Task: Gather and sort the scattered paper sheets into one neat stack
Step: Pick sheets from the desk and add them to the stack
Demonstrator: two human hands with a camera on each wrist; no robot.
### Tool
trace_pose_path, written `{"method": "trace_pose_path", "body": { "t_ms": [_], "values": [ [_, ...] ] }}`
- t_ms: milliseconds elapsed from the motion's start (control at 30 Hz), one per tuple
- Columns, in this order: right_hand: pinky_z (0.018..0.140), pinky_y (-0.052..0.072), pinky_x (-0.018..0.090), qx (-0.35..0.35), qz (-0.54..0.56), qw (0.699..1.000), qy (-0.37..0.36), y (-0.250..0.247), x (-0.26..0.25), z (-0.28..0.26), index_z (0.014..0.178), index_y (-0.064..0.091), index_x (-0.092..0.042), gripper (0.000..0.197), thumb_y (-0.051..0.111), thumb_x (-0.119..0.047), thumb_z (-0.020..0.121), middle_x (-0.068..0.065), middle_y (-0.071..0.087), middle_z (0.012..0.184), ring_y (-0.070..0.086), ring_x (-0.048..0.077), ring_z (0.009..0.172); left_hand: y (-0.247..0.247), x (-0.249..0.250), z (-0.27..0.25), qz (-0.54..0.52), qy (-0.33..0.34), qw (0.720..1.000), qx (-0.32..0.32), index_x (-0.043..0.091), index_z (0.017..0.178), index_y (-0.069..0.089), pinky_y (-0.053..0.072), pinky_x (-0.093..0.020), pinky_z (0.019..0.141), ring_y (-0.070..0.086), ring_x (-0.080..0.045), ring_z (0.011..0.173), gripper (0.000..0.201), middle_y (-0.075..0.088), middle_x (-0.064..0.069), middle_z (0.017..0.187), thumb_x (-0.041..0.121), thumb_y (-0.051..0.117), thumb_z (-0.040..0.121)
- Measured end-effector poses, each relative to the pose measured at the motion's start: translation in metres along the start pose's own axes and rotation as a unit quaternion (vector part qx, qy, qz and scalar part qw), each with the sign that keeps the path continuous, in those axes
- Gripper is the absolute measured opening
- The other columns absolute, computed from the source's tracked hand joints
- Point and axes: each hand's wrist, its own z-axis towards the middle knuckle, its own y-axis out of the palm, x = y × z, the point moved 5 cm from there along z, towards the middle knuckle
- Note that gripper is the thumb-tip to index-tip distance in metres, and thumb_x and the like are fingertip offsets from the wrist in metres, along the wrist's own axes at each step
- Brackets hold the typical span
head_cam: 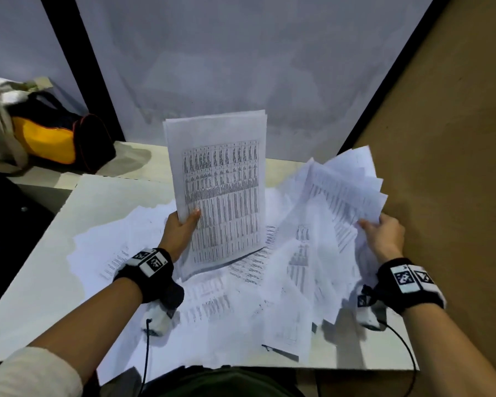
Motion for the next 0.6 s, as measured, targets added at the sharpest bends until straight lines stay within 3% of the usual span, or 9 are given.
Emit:
{"method": "trace_pose_path", "body": {
  "t_ms": [133,200,233,300,333,433,500,567,600],
  "values": [
    [0.075,0.042,0.03,-0.023,0.006,1.0,-0.001,0.0,0.007,0.007,0.107,0.064,0.001,0.027,0.065,-0.01,0.083,0.019,0.066,0.107,0.061,0.031,0.095,0.001,-0.001,-0.005,-0.005,0.004,1.0,0.0,0.012,0.076,0.05,0.04,-0.013,0.051,0.05,0.003,0.049,0.02,0.048,0.011,0.056,0.016,0.046,0.096],
    [0.079,0.044,0.033,-0.011,0.044,0.999,0.026,0.004,0.021,0.011,0.109,0.062,0.0,0.029,0.065,-0.007,0.081,0.016,0.064,0.105,0.06,0.033,0.098,0.001,-0.004,-0.004,-0.002,-0.007,1.0,-0.006,0.01,0.081,0.054,0.045,-0.018,0.057,0.055,-0.003,0.059,0.019,0.054,0.008,0.061,0.018,0.046,0.096],
    [0.08,0.046,0.035,-0.015,0.057,0.997,0.046,0.009,0.031,0.012,0.104,0.063,-0.003,0.024,0.066,-0.006,0.08,0.015,0.064,0.099,0.06,0.032,0.094,0.0,-0.005,-0.004,0.0,-0.014,1.0,-0.01,0.008,0.085,0.055,0.047,-0.023,0.062,0.057,-0.01,0.064,0.018,0.055,0.003,0.065,0.02,0.046,0.096],
    [0.067,0.045,0.033,-0.03,0.073,0.993,0.087,0.021,0.05,0.011,0.076,0.061,-0.011,0.009,0.067,-0.004,0.077,0.012,0.059,0.077,0.055,0.029,0.072,0.001,-0.008,-0.003,0.007,-0.022,1.0,-0.017,0.005,0.087,0.055,0.046,-0.029,0.069,0.055,-0.022,0.069,0.022,0.054,-0.008,0.071,0.023,0.047,0.095],
    [0.06,0.042,0.03,-0.031,0.091,0.99,0.105,0.026,0.062,0.013,0.067,0.058,-0.015,0.019,0.067,-0.002,0.077,0.011,0.056,0.069,0.05,0.026,0.064,0.001,-0.007,-0.003,0.01,-0.023,1.0,-0.019,0.005,0.084,0.055,0.045,-0.03,0.069,0.053,-0.022,0.069,0.023,0.053,-0.01,0.071,0.024,0.047,0.095],
    [0.055,0.038,0.028,-0.049,0.1,0.985,0.134,0.037,0.083,0.012,0.062,0.061,-0.02,0.029,0.06,0.002,0.082,0.016,0.061,0.08,0.045,0.024,0.06,0.002,-0.002,-0.005,0.025,-0.009,1.0,-0.013,0.016,0.069,0.05,0.039,-0.024,0.057,0.047,-0.014,0.058,0.027,0.046,0.0,0.06,0.022,0.048,0.095],
    [0.061,0.038,0.031,-0.084,0.057,0.985,0.141,0.044,0.093,0.011,0.066,0.065,-0.017,0.023,0.06,-0.001,0.083,0.02,0.064,0.093,0.048,0.028,0.069,0.003,-0.003,-0.004,0.027,-0.009,1.0,-0.01,0.017,0.069,0.049,0.037,-0.024,0.058,0.046,-0.012,0.057,0.026,0.045,0.002,0.059,0.022,0.048,0.094],
    [0.072,0.04,0.032,-0.129,0.006,0.979,0.158,0.053,0.099,0.006,0.092,0.067,-0.005,0.011,0.066,-0.006,0.081,0.022,0.063,0.11,0.056,0.033,0.088,0.005,-0.005,-0.004,0.028,-0.013,0.999,-0.013,0.016,0.071,0.049,0.037,-0.025,0.059,0.045,-0.013,0.058,0.025,0.044,0.002,0.06,0.024,0.048,0.094],
    [0.079,0.042,0.033,-0.138,-0.02,0.975,0.171,0.058,0.108,0.008,0.108,0.062,-0.001,0.028,0.068,-0.009,0.081,0.023,0.059,0.119,0.056,0.035,0.1,0.006,-0.006,-0.004,0.031,-0.017,0.999,-0.013,0.015,0.07,0.048,0.037,-0.025,0.059,0.044,-0.013,0.058,0.026,0.043,0.001,0.06,0.024,0.048,0.094]
  ]
}}
